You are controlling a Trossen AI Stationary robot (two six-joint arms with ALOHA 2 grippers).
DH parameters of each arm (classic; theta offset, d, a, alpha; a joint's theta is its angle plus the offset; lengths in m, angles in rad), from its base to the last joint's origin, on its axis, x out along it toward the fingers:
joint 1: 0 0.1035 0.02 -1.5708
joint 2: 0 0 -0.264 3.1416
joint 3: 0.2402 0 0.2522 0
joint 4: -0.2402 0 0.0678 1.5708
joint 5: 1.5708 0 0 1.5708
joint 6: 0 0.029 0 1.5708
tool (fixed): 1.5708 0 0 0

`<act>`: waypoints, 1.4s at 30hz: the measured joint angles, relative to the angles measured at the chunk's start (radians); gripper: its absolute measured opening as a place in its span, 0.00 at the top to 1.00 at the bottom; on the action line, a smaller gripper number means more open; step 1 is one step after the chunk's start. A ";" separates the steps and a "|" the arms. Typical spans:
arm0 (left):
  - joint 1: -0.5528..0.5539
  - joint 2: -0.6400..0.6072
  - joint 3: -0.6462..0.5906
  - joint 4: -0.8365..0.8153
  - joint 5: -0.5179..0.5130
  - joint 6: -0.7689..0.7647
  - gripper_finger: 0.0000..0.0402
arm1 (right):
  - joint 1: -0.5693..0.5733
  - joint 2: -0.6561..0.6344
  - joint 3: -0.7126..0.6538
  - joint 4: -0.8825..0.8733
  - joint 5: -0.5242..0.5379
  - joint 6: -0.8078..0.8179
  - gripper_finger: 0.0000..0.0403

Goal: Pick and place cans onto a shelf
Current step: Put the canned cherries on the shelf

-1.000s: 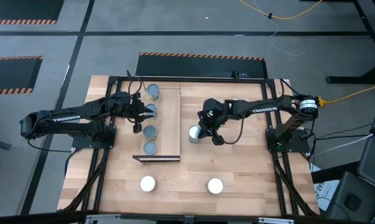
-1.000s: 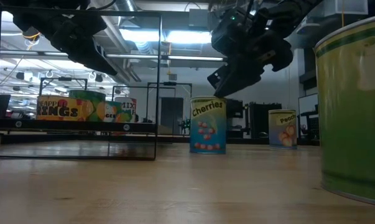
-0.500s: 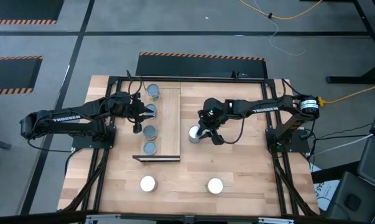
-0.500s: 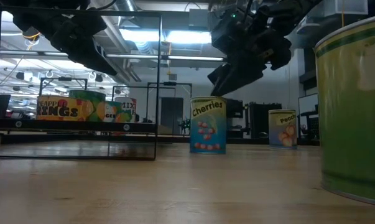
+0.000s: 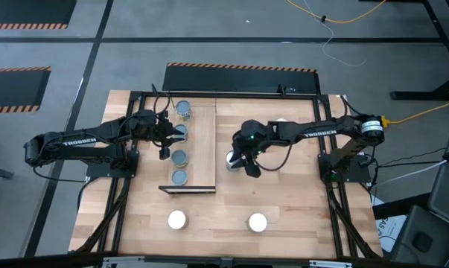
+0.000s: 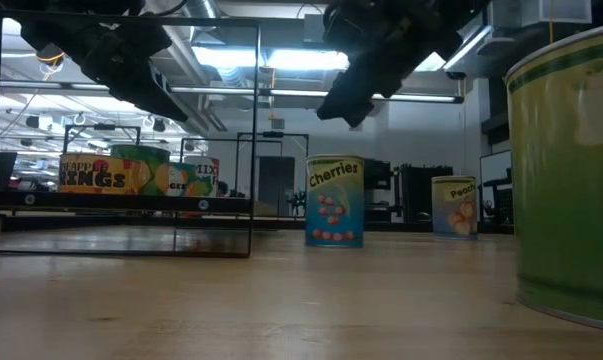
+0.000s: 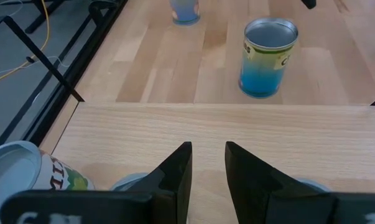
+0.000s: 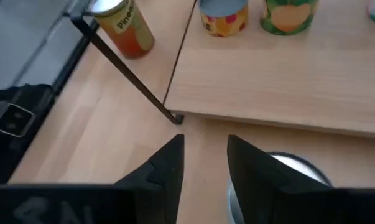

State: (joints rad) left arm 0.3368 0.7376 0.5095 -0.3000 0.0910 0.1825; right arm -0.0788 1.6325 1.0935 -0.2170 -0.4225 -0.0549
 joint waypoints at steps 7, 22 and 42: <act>0.000 0.000 0.000 -0.003 0.000 0.000 0.78 | 0.073 0.000 0.000 -0.076 0.233 0.002 0.69; 0.000 0.000 0.000 -0.005 0.000 0.000 0.78 | 0.150 0.008 0.000 -0.094 0.406 0.001 0.69; 0.000 0.000 0.000 -0.005 0.000 0.000 0.78 | 0.150 0.010 -0.107 0.063 0.432 0.025 0.69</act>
State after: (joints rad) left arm 0.3367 0.7376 0.5095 -0.3054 0.0910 0.1829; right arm 0.0708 1.6421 0.9867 -0.1535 0.0097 -0.0303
